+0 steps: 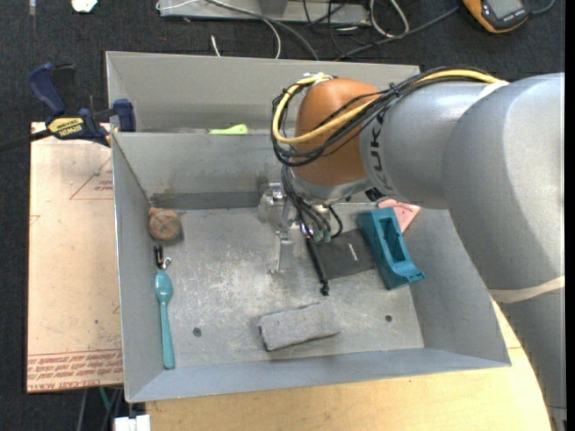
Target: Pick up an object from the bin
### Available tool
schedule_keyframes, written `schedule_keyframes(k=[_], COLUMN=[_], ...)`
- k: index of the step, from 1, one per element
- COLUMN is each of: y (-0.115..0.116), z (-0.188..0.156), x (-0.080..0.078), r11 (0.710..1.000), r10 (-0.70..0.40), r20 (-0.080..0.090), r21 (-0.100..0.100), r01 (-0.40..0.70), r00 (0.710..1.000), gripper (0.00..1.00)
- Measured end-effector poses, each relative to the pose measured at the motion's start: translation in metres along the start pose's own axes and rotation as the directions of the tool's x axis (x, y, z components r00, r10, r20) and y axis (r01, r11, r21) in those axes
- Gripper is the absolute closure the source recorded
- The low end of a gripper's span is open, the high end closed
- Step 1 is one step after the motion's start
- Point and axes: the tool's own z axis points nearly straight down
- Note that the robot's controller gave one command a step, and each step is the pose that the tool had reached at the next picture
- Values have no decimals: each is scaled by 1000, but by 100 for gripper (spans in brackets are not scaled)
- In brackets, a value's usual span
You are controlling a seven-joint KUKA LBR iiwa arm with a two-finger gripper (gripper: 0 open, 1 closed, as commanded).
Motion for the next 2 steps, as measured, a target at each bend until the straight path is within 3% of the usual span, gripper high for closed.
schedule_keyframes(k=[1, 2], y=[-61, -91], z=[0, 0], x=[52, 68], r11=[1000, 1000], r10=[-31, -27], r20=[-15, -16], r21=[0, 0], r01=[31, 27], r00=[999, 1000], gripper=[0, 0])
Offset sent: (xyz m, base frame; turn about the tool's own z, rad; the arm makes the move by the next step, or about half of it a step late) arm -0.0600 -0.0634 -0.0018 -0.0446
